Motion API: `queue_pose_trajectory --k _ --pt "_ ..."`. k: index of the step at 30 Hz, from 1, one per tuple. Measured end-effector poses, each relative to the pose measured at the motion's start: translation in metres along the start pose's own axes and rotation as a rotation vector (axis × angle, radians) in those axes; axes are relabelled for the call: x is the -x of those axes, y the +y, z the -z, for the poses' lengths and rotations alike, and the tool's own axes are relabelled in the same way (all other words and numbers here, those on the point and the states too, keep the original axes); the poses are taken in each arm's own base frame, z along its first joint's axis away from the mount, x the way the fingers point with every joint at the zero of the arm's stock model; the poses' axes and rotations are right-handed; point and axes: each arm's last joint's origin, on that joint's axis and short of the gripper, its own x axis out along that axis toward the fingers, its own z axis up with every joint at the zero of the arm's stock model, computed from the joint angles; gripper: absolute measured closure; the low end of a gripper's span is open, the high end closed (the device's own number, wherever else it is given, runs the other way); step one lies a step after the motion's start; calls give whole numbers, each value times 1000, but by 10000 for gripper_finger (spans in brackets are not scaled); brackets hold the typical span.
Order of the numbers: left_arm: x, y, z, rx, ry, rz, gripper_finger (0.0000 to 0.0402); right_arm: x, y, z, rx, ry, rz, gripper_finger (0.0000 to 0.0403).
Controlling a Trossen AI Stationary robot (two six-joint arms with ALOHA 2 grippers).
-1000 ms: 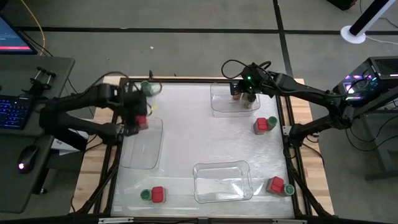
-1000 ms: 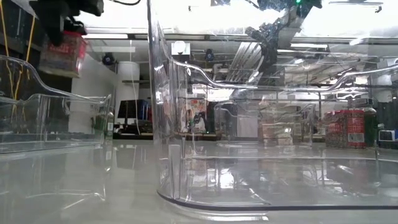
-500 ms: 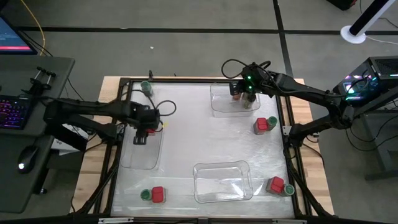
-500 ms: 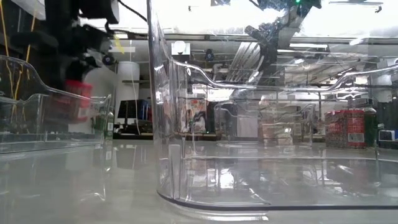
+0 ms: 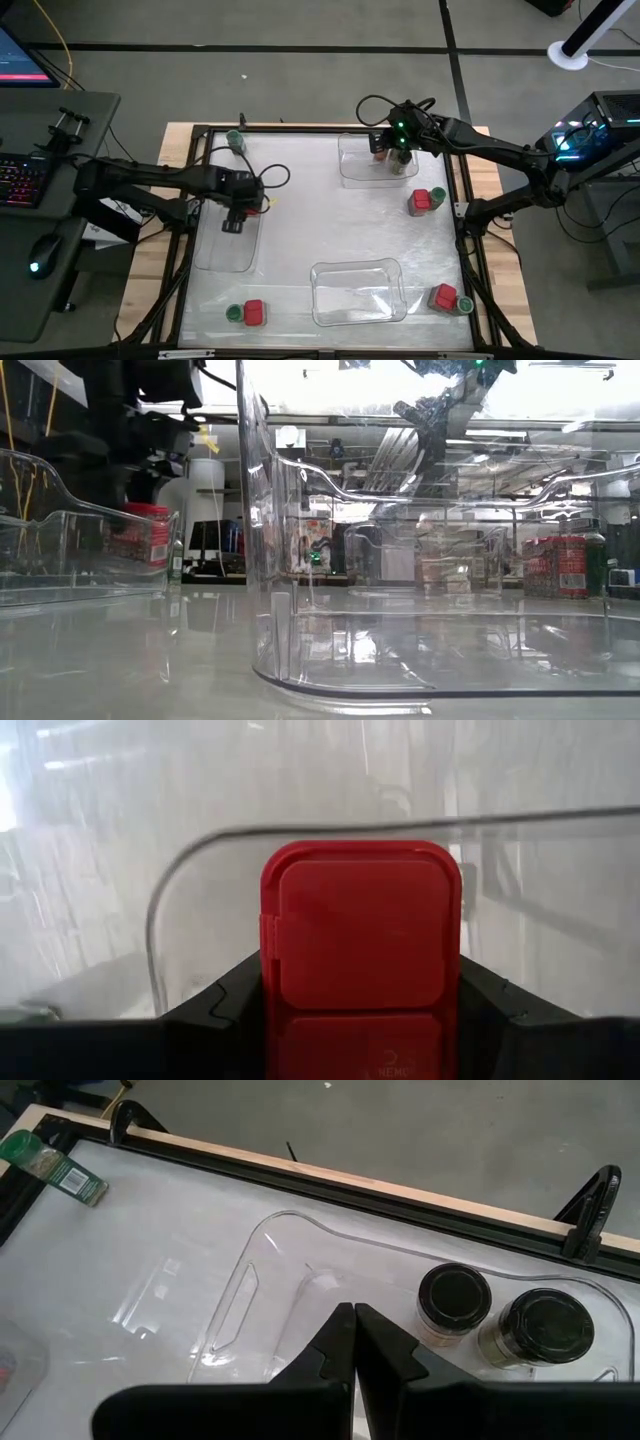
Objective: Sort spices by type
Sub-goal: Put the red seasoning can into the middle left transparent bin
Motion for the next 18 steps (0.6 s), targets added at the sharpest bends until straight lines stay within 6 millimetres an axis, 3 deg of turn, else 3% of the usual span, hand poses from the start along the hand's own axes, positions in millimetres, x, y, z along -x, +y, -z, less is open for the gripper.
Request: queue_pose_trajectory --k 4,11,18 --pt "0 2 0 -22 -5 -3 214 0 0 0 0 0 0 402" --pt "-2 12 2 29 2 -30 110 0 0 0 -2 0 -1 402" --pt "0 17 4 55 21 -41 103 0 0 0 -2 1 -1 402"
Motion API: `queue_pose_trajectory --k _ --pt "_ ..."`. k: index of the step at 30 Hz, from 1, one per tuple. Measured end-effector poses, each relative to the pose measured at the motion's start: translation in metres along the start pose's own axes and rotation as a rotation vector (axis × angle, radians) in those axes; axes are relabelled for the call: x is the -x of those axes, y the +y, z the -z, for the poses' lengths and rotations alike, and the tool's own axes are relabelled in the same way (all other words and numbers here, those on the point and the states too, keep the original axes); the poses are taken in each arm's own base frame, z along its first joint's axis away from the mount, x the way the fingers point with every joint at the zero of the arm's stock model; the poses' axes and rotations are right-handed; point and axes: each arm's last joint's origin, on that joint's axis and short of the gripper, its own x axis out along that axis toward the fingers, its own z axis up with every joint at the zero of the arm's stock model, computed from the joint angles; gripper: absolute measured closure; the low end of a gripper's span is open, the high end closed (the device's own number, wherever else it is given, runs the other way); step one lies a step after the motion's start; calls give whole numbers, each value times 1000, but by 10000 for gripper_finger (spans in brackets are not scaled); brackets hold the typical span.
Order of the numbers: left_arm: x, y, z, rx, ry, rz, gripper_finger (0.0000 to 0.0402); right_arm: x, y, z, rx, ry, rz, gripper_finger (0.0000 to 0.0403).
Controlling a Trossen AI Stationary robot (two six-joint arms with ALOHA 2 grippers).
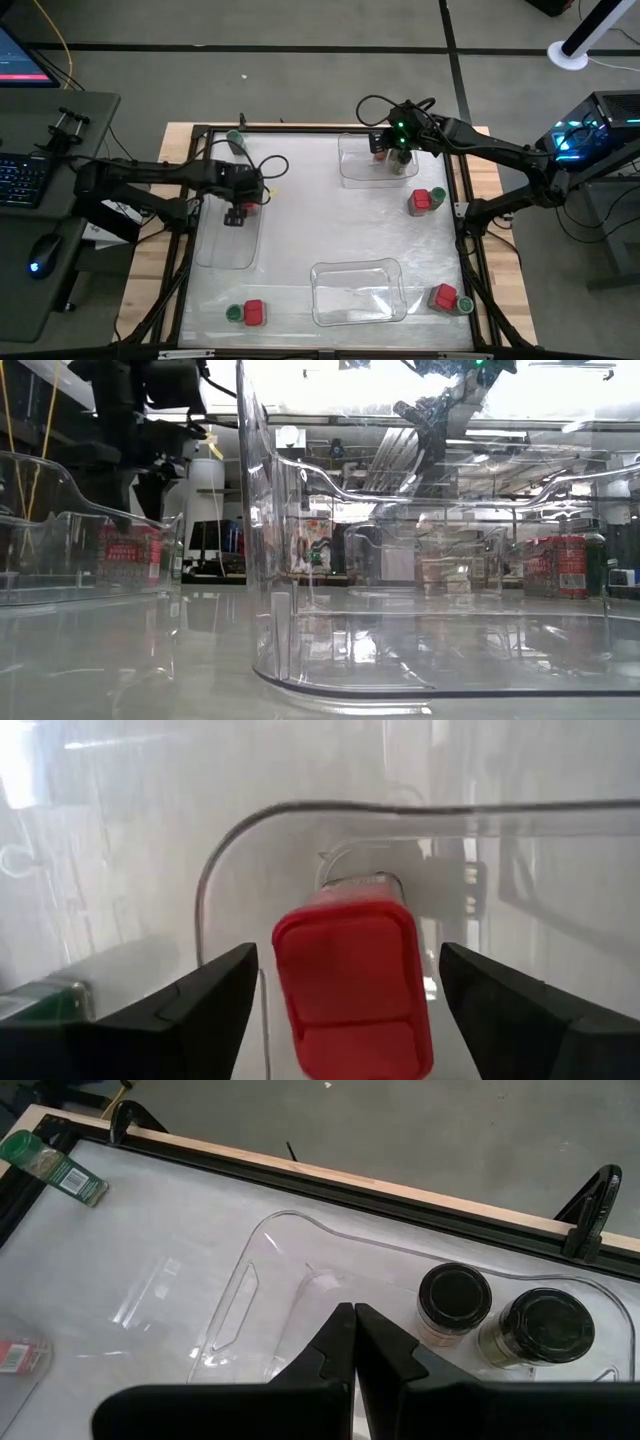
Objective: Sort spices by type
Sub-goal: Put the red seasoning can into the middle left transparent bin
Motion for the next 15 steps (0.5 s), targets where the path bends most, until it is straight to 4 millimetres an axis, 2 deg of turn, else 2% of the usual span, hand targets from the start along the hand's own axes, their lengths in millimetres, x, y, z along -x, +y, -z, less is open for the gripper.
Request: queue_pose_trajectory --k 4,9,12,15 --pt "14 5 -3 2 16 -40 103 0 0 0 2 -1 0 402" --pt "51 17 -10 42 18 -165 102 5 4 -6 111 -71 -49 402" --pt "78 24 -14 146 -69 -225 102 19 3 -7 130 -79 -109 402" --pt "99 28 -15 273 -248 -252 102 31 -3 7 132 51 -98 402"
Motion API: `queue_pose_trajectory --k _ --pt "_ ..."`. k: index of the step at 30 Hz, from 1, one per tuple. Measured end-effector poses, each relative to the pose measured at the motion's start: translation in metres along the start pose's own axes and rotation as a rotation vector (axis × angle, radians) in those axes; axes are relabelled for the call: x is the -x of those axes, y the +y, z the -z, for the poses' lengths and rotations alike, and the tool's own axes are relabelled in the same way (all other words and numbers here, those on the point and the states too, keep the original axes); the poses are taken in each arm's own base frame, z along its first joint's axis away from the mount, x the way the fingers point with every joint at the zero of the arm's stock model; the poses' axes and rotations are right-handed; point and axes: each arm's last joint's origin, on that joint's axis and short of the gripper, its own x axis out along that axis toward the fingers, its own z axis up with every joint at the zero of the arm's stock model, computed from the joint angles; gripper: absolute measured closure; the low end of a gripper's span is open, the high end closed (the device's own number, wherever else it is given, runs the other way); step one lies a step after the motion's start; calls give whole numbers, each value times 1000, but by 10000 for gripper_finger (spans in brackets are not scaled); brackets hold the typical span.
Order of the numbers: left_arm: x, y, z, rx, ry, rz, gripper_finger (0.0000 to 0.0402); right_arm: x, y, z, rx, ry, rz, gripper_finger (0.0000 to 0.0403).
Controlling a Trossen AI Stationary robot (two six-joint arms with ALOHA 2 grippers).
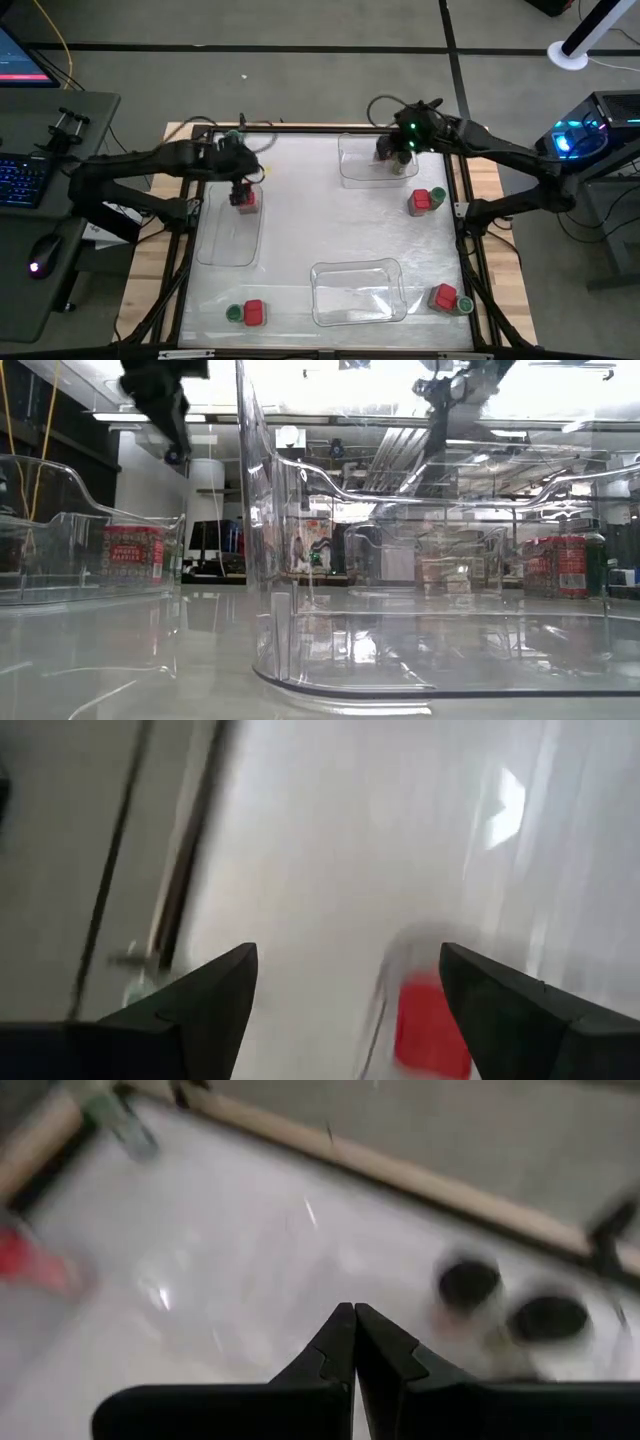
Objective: Sort spices by type
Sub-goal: Put the red seasoning can into the middle left transparent bin
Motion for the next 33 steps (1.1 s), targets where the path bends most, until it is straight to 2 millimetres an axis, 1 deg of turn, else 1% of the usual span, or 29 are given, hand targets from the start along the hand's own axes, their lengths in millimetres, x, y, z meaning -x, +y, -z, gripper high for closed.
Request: queue_pose_trajectory --k 4,7,11,13,17,23,33 --pt "20 8 -16 151 -301 17 102 12 9 32 59 192 52 402" --pt "30 12 -32 220 -503 52 102 14 14 62 73 343 98 402" --pt "36 13 -49 248 -682 126 102 6 8 104 46 540 212 403" --pt "36 12 -54 247 -725 158 102 4 3 115 29 593 264 403" --pt "31 13 -60 262 -751 201 101 1 -1 121 9 630 287 403" --pt "24 12 -63 265 -725 211 101 -5 -4 118 13 592 344 403" --pt "25 11 -63 272 -735 271 101 -36 -5 118 157 698 409 403"
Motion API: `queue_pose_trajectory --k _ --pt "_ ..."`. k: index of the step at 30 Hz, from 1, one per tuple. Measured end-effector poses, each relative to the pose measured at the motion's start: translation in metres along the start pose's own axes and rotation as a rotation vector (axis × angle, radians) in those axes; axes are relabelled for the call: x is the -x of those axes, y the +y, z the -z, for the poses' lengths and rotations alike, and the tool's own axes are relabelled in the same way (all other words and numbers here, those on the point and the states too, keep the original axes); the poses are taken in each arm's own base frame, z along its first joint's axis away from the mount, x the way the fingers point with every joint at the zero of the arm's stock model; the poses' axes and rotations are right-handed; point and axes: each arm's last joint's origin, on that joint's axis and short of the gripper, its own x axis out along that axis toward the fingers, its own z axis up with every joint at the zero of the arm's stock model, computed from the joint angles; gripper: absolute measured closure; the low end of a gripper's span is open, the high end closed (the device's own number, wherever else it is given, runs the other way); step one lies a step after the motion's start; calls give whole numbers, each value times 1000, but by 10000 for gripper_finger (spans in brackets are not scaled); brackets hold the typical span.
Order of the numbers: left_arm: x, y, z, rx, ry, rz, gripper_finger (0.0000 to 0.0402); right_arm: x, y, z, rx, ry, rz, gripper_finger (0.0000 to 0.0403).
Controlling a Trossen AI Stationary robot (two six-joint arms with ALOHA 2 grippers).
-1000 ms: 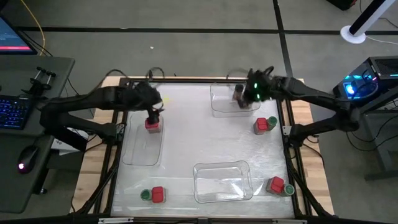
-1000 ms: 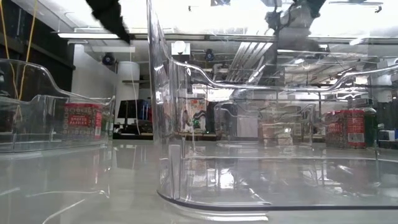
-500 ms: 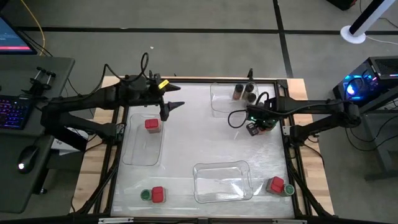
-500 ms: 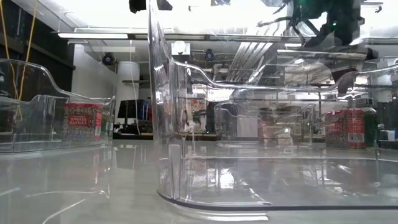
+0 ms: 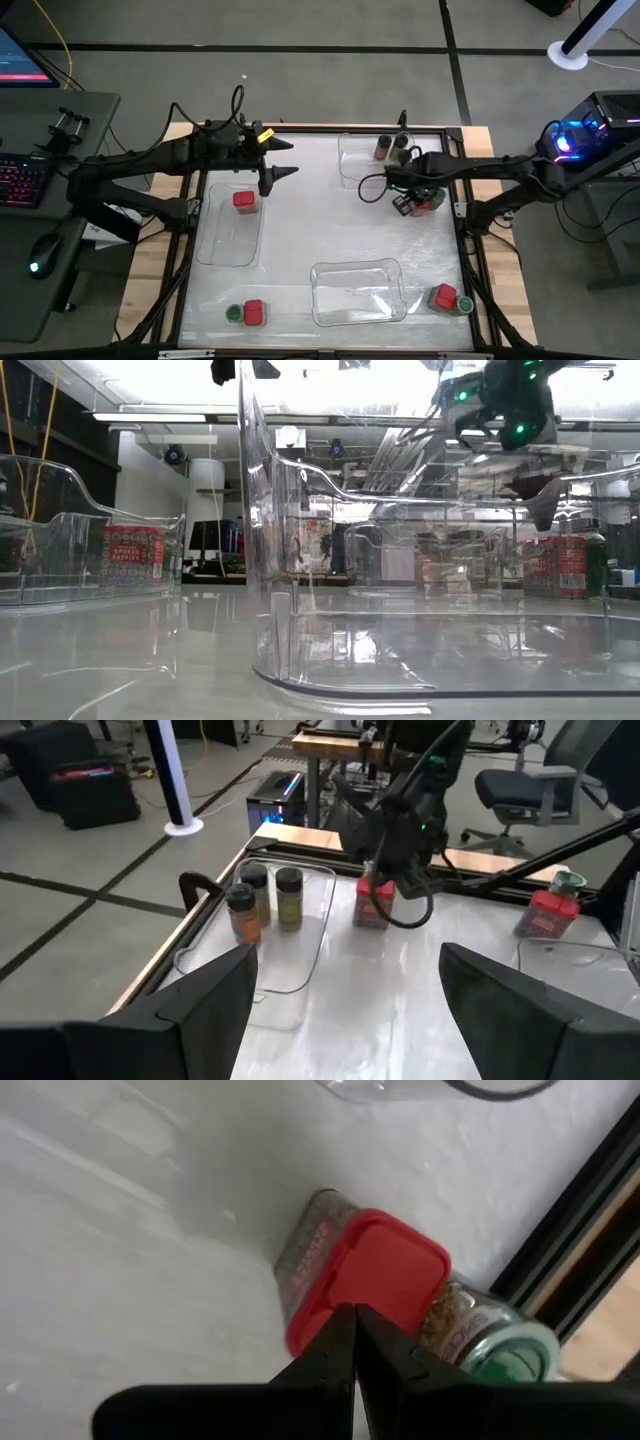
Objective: Sort spices by type
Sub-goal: Put the red seasoning can into the middle left transparent bin
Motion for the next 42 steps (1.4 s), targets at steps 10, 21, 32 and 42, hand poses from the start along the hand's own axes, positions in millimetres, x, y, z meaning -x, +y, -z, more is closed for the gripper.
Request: queue_pose_trajectory --k 10,21,32,42 --pt "2 0 0 14 -4 0 101 -17 7 -11 145 78 82 403" --pt "14 3 1 -93 25 -64 101 0 40 -26 146 -102 -197 403" --pt "27 5 5 -90 67 -103 101 -14 96 -46 180 -199 -490 403" --pt "33 5 7 -92 82 -109 101 -11 147 -88 265 -357 -626 403"
